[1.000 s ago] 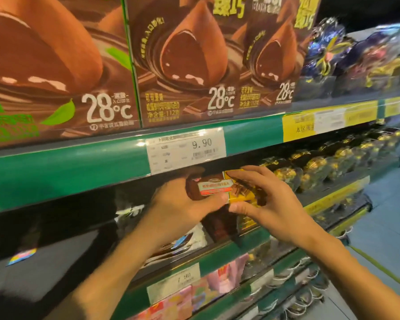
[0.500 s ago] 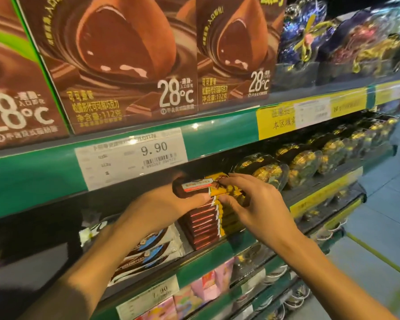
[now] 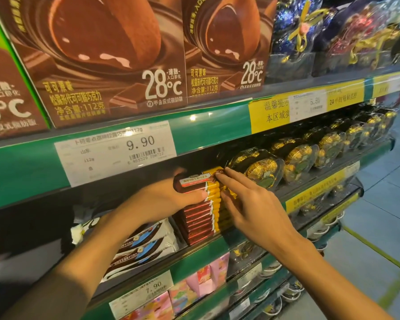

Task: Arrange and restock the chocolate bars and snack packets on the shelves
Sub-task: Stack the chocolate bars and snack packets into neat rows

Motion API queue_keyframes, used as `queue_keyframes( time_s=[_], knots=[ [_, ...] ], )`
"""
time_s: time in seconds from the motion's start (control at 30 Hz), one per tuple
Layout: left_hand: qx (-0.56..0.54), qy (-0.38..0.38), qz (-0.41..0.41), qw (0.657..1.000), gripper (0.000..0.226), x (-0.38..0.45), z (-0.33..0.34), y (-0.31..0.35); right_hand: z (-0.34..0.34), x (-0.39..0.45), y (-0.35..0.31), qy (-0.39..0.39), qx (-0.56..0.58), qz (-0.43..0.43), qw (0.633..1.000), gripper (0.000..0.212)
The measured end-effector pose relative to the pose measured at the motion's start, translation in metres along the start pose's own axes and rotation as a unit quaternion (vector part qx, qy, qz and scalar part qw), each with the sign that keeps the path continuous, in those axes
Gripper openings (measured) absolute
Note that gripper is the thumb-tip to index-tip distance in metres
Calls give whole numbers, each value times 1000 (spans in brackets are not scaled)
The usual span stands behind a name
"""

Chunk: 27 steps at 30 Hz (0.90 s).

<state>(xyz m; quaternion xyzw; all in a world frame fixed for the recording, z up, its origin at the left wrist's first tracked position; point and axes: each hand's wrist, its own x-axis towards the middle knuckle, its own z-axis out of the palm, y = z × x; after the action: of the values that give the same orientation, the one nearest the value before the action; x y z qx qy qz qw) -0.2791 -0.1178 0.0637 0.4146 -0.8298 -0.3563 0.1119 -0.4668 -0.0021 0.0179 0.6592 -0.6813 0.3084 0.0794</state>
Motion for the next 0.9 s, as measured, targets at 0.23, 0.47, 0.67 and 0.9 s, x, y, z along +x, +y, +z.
queue_keyframes(
  time_s=[0.23,0.47,0.67,0.9],
  knots=[
    [-9,-3,7,1000,86,1,0,-2,-2,1,-1,-25,-15,-6,1000,51],
    [14,32,22,999,80,-9,3,5,-9,1,-8,40,-13,-16,999,38],
    [80,130,5,988,69,-42,0,18,-15,10,-24,88,-25,-62,994,31],
    [156,247,-31,956,60,-109,-26,-22,-2,16,-93,48,57,-123,990,32]
  ],
)
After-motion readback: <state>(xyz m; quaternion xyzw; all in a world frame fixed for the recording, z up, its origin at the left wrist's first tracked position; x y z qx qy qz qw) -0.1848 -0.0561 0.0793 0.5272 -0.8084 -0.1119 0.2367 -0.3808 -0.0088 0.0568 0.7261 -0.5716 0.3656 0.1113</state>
